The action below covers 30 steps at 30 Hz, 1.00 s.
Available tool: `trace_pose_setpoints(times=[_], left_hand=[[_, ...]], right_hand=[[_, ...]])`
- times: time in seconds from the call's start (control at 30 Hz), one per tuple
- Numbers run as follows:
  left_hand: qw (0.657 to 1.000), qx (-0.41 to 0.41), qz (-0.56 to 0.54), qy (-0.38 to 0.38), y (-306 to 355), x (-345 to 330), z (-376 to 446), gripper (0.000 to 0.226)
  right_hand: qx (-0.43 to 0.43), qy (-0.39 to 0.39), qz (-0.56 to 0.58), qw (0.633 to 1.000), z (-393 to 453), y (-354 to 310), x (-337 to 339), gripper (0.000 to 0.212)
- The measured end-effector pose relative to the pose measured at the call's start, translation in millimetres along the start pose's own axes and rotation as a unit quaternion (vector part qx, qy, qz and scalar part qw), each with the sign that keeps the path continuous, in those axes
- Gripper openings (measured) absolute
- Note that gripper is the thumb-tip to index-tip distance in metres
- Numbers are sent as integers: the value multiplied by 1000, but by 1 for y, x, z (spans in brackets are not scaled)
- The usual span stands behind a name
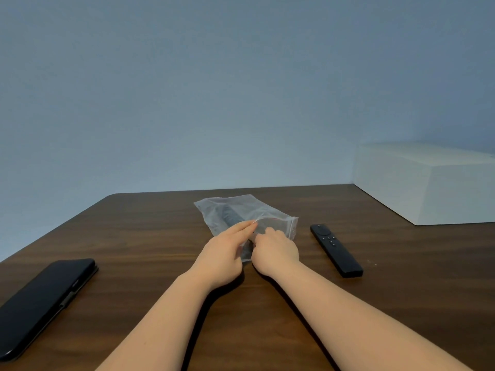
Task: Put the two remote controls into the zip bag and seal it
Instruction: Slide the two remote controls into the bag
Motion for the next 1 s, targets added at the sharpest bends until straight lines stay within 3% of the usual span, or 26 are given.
trace_pose_setpoints(times=[0.1, 0.23, 0.43, 0.5, 0.6, 0.73, 0.87, 1.0], left_hand=[[1000, 0, 2, 5, -1, -1, 1, 67], [1000, 8, -6, 0, -2, -2, 2, 68], [999, 32, 1, 20, 1, 2, -1, 53], [999, 32, -1, 31, 1, 3, -1, 46], [999, 29, 1, 39, 0, 2, -1, 45], [998, 39, -7, 47, 0, 4, -3, 57], [998, 40, -12, 47, 1, 5, -6, 59], [998, 46, -9, 52, -1, 5, -4, 57]], right_hand=[[-20, -10, -20, 1000, 5, -4, 0, 35], [16, 7, 4, 1000, 2, 3, -1, 35], [54, 95, 106, 988, -21, 34, 16, 30], [31, 139, 83, 986, -33, 51, 26, 28], [-79, 176, -5, 981, -56, 80, 33, 34], [-214, 49, -5, 976, -72, 104, 26, 63], [-202, 69, 14, 977, -68, 103, 24, 46], [-170, 122, 68, 976, -67, 101, 26, 44]])
Point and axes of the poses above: each hand's wrist, its own z-axis towards the middle knuckle, its own x-axis out of the back of the hand, y = z × x, the point moved 2 cm from there along z, towards the middle knuckle, and after that the axes turned 9 degrees about -y, right-handed, at the moved point
